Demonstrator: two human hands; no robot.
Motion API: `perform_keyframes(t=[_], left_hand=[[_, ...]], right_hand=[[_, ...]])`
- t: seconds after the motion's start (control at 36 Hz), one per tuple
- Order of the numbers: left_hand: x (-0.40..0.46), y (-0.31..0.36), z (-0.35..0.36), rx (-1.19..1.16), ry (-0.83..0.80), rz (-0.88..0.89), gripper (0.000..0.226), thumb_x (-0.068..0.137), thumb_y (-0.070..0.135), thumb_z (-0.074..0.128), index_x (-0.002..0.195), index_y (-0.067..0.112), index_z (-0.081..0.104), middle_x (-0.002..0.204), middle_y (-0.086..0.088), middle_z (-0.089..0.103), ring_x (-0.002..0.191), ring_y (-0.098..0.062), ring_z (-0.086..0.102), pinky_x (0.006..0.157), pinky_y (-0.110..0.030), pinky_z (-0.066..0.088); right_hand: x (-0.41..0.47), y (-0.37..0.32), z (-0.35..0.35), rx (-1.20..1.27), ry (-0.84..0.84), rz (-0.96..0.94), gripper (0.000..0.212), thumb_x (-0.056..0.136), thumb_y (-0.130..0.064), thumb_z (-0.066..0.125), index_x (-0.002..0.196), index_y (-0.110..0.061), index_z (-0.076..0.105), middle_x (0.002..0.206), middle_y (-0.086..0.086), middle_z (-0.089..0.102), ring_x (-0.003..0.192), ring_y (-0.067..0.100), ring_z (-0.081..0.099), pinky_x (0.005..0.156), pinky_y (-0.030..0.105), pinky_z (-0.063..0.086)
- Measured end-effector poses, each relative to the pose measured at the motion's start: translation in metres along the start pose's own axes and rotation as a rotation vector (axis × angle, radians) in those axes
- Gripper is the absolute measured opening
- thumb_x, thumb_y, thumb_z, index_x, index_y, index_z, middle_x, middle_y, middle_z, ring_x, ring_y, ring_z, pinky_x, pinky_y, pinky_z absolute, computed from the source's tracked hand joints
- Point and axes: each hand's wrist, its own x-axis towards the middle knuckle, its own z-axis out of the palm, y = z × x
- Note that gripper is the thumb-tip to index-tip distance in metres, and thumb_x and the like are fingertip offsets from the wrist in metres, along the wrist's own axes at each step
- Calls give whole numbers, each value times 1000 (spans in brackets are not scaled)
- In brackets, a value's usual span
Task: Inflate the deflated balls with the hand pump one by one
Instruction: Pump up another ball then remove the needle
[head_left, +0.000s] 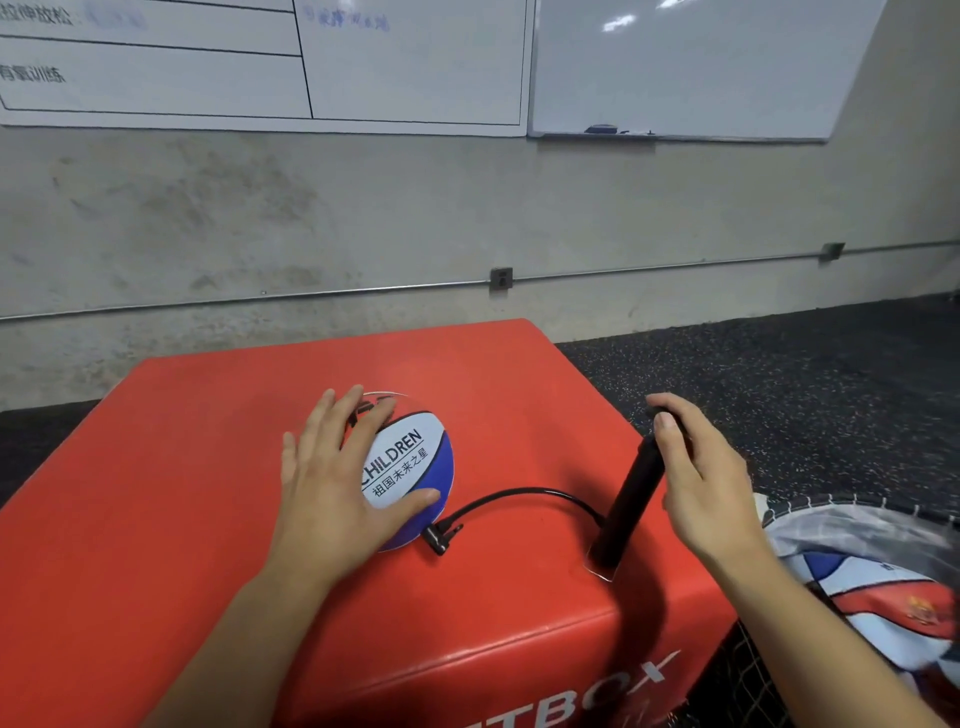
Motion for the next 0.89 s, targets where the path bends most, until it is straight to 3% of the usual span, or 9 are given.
perform_keyframes(t=[0.08,0.19,0.28,0.56,0.64,0.78,0.89], left_hand=[[-1,1,0,32,0,-6,98,63,84,60,149,38,50,163,9,37,158,-21,23,120,-69,24],[-2,-1,0,29,-16,9,95,63,80,61,148,38,50,160,8,40,155,-25,28,119,-69,27],[-2,-2,-2,40,-26,33,94,64,80,62,148,38,49,160,7,40,155,-25,29,118,-70,27],[0,15,3,105,22,116,92,69,83,59,145,32,54,159,4,45,156,-22,28,124,-64,11],[0,31,12,112,51,174,91,71,82,61,145,29,56,157,2,48,156,-25,30,124,-66,13],[-11,74,39,4,-1,314,84,77,72,67,148,29,54,159,3,46,157,-22,27,126,-62,16],[-26,103,71,-153,-137,365,76,85,62,70,152,33,48,162,9,41,157,-15,24,127,-48,23]], right_hand=[[-2,-1,5,56,-2,28,32,101,-55,39,123,-47,61,104,-11,70,80,19,65,88,53,56],[-6,-4,13,97,-32,36,29,104,-52,42,125,-47,62,108,-9,70,102,16,67,83,56,58],[-8,-7,17,157,-41,40,23,111,-36,45,123,-44,63,108,-6,67,93,22,67,64,42,61],[-11,-11,9,183,-68,74,24,111,-32,45,125,-40,63,106,0,67,73,24,61,52,20,51],[-11,-11,7,209,-60,91,24,111,-31,45,125,-39,63,105,1,67,70,24,60,51,23,52],[-13,-3,6,210,-26,82,24,112,-31,45,125,-38,63,97,-11,66,61,15,59,60,49,59],[-16,-3,2,273,-34,82,23,112,-30,44,122,-37,64,80,-14,61,59,12,55,51,45,56]])
